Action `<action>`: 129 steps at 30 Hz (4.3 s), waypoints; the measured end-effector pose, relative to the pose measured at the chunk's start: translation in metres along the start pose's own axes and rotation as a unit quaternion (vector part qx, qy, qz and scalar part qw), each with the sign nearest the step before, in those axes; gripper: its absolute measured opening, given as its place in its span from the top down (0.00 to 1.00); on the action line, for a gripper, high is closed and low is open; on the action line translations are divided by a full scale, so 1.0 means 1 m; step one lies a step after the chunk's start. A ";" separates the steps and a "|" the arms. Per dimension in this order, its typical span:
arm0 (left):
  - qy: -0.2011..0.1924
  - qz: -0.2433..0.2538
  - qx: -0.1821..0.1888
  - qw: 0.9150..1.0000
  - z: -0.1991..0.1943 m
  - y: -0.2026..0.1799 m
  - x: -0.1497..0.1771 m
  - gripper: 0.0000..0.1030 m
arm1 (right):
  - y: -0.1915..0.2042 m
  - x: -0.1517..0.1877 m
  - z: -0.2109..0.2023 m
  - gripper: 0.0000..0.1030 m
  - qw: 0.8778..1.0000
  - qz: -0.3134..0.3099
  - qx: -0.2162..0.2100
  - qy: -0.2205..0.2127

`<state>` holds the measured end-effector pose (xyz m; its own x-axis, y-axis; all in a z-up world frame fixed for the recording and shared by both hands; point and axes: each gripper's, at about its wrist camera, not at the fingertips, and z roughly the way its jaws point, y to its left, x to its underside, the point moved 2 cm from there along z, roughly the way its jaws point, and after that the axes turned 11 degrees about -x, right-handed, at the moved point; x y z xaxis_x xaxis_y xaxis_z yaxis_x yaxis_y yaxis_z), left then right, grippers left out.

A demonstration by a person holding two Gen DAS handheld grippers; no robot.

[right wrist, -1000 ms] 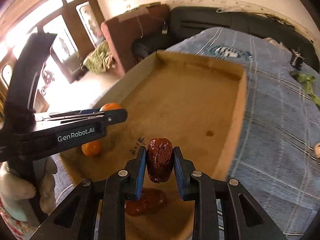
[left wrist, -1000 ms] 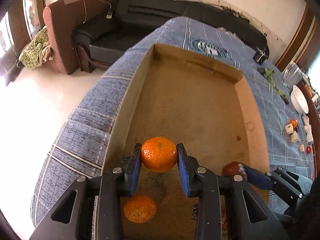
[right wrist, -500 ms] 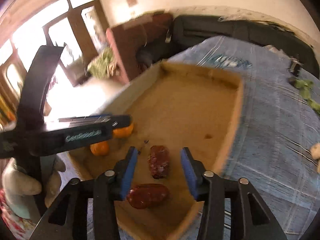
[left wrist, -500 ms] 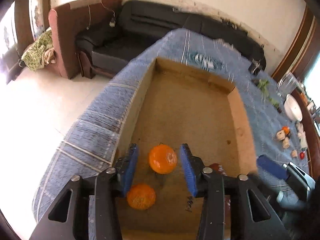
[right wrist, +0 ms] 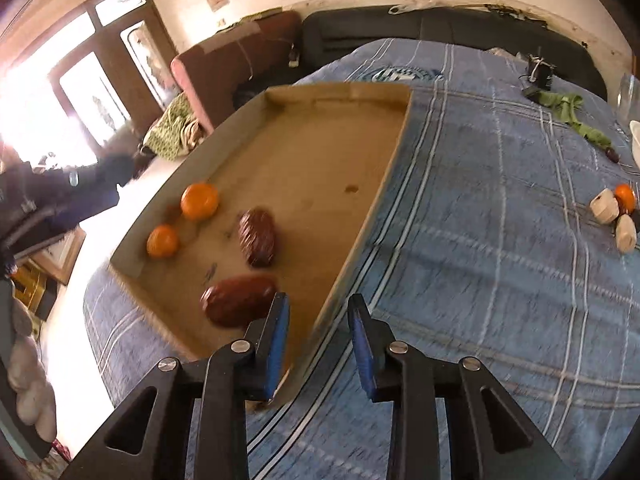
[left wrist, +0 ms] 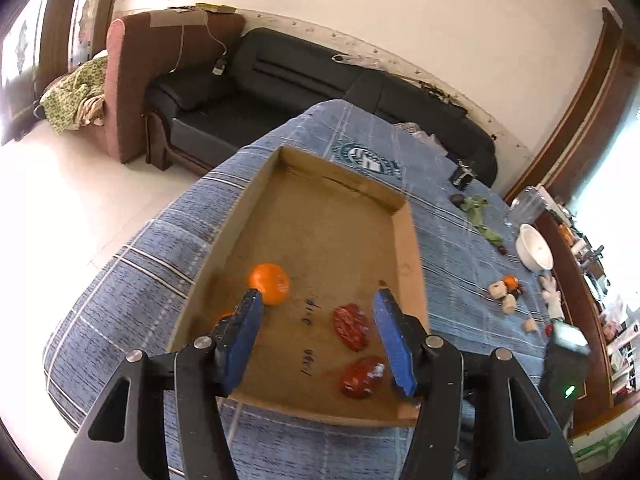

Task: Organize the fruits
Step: 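Grasp a pale bread piece with the left tool while the right tool grasps a round cake, then carry both pieces into the tray and open both tools to drop them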

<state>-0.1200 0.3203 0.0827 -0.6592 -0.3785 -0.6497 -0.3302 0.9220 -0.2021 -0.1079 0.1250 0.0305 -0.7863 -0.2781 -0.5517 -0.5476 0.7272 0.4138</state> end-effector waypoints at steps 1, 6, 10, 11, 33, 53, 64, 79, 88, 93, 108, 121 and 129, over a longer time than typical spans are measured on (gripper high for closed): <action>-0.001 0.002 0.003 1.000 -0.001 -0.003 0.001 0.45 | 0.004 0.002 0.001 0.67 1.000 -0.007 0.002 0.005; -0.009 0.022 0.016 1.000 -0.016 -0.027 0.003 0.45 | 0.009 0.007 -0.020 0.67 1.000 -0.014 -0.002 -0.018; -0.030 0.038 0.030 0.998 -0.040 -0.048 0.006 0.39 | -0.012 0.004 -0.048 0.56 0.999 0.019 0.001 -0.042; -0.034 0.043 0.038 0.998 -0.046 -0.056 0.007 0.36 | -0.018 0.004 -0.054 0.47 0.999 0.026 0.008 -0.046; 0.014 0.162 0.145 0.976 -0.028 -0.225 0.048 0.30 | -0.186 0.040 -0.238 0.01 0.957 0.112 0.229 -0.140; 0.073 0.159 0.110 0.978 0.077 -0.265 0.024 0.31 | -0.303 0.018 -0.206 0.47 0.937 0.265 0.151 -0.168; 0.108 0.199 0.110 0.968 0.164 -0.338 0.021 0.41 | -0.311 0.024 -0.165 0.49 0.948 0.231 0.162 -0.146; 0.102 0.252 0.116 0.955 0.179 -0.358 0.038 0.66 | -0.300 0.021 -0.163 0.73 0.955 0.199 0.162 -0.146; 0.099 0.231 0.115 0.961 0.173 -0.352 0.040 0.67 | -0.295 0.023 -0.160 0.73 0.956 0.196 0.156 -0.151; 0.082 0.210 0.137 0.965 0.138 -0.332 0.036 0.72 | -0.290 0.022 -0.166 0.73 0.956 0.190 0.146 -0.169; 0.051 0.116 0.163 0.978 0.066 -0.230 0.020 0.72 | -0.319 0.042 -0.169 0.72 0.914 0.317 -0.116 -0.225; 0.055 0.052 0.048 0.996 0.073 -0.083 -0.038 0.71 | -0.184 -0.032 -0.125 0.72 0.975 0.161 -0.073 -0.134; 0.074 0.032 -0.027 0.996 0.102 -0.017 -0.059 0.71 | -0.081 -0.081 -0.035 0.72 0.989 0.077 -0.109 -0.059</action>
<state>-0.0062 0.3356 0.0496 -0.7711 -0.3306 -0.5441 -0.3172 0.9405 -0.1220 -0.0099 0.0664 0.0670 -0.8332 -0.0914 -0.5454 -0.4835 0.5989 0.6384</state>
